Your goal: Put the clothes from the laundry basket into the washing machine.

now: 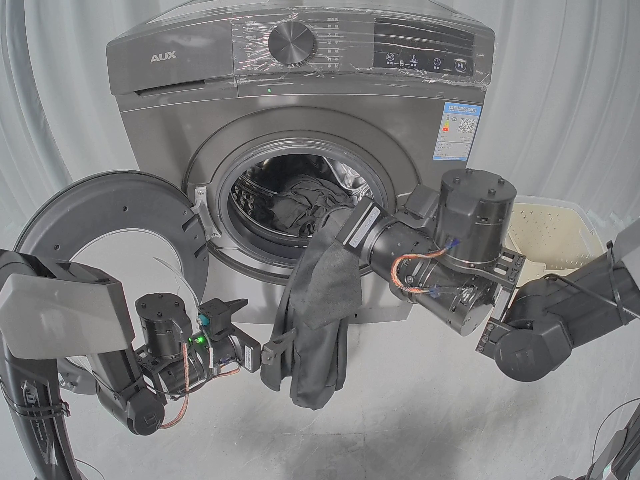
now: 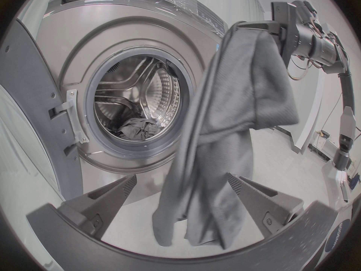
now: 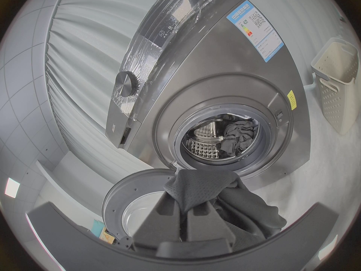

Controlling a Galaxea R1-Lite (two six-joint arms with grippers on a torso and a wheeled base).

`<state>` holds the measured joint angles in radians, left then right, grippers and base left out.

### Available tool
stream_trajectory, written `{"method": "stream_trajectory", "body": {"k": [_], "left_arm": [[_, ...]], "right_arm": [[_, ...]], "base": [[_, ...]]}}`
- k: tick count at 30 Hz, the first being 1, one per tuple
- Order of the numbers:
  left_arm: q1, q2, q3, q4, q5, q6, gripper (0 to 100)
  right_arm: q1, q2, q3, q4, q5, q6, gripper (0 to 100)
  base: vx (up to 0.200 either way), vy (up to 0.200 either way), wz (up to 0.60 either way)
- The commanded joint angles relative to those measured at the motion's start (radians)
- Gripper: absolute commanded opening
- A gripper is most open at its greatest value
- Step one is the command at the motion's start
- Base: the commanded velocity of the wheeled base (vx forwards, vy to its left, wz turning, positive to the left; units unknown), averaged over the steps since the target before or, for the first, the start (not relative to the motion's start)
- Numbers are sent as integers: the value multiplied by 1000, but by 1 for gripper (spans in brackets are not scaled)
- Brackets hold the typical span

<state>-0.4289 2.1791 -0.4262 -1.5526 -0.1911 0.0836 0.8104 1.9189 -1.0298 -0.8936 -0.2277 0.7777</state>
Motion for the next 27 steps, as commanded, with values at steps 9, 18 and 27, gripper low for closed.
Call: {"method": "stream_trajectory", "body": {"k": [9, 18, 27], "left_arm": [[-34, 7, 83, -6, -71, 31, 100], [-63, 96, 35, -4, -105, 30, 100], [-56, 222, -95, -4, -108, 15, 100]], "right_arm": [[12, 65, -21, -24, -7, -3, 0], [18, 71, -42, -25, -10, -5, 0], [23, 66, -41, -27, -10, -5, 0]], "base": [[0, 0, 0], [0, 0, 0], [0, 0, 0]]}}
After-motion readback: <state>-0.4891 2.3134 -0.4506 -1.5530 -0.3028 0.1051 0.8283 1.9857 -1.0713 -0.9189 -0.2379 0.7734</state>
